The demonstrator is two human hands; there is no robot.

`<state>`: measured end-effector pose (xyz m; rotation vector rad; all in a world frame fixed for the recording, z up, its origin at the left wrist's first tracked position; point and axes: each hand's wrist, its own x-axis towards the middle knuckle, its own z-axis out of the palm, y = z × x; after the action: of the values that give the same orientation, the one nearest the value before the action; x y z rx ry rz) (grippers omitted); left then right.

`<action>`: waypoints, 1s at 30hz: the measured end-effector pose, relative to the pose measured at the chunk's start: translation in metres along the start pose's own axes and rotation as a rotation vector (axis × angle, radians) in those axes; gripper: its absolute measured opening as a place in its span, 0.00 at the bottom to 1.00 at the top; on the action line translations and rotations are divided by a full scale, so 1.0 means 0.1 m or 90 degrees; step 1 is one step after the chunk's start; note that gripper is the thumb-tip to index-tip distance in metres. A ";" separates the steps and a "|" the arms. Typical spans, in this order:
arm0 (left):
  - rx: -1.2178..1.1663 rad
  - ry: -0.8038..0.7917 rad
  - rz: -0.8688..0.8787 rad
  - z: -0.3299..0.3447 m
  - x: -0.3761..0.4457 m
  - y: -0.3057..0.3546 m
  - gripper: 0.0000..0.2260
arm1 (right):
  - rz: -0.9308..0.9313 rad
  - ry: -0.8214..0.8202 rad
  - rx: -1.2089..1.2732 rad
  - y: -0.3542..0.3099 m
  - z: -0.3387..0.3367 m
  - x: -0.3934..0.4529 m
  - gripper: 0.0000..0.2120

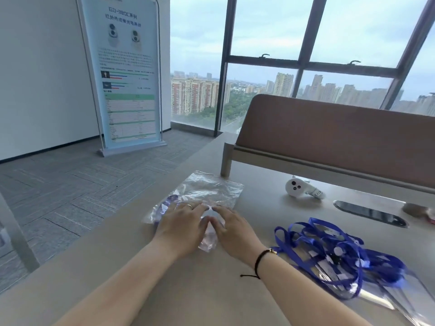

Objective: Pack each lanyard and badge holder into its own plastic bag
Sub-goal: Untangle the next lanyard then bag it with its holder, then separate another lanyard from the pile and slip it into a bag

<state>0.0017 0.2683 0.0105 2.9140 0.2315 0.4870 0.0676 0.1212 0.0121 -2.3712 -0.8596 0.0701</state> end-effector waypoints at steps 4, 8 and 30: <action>-0.126 0.037 0.044 -0.17 -0.19 0.70 0.17 | -0.034 0.054 0.054 0.16 -0.54 -0.70 0.14; -0.192 0.018 0.092 -0.22 -0.36 1.41 0.12 | 0.025 0.125 0.013 0.58 -1.16 -1.39 0.08; -0.404 0.044 0.170 0.63 -0.66 2.84 0.13 | 0.235 0.243 -0.184 2.07 -1.61 -2.69 0.28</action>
<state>-0.0040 -0.0292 -0.0112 2.3108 -0.2652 0.5734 0.0119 -0.2493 -0.0140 -2.6609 -0.2593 -0.3691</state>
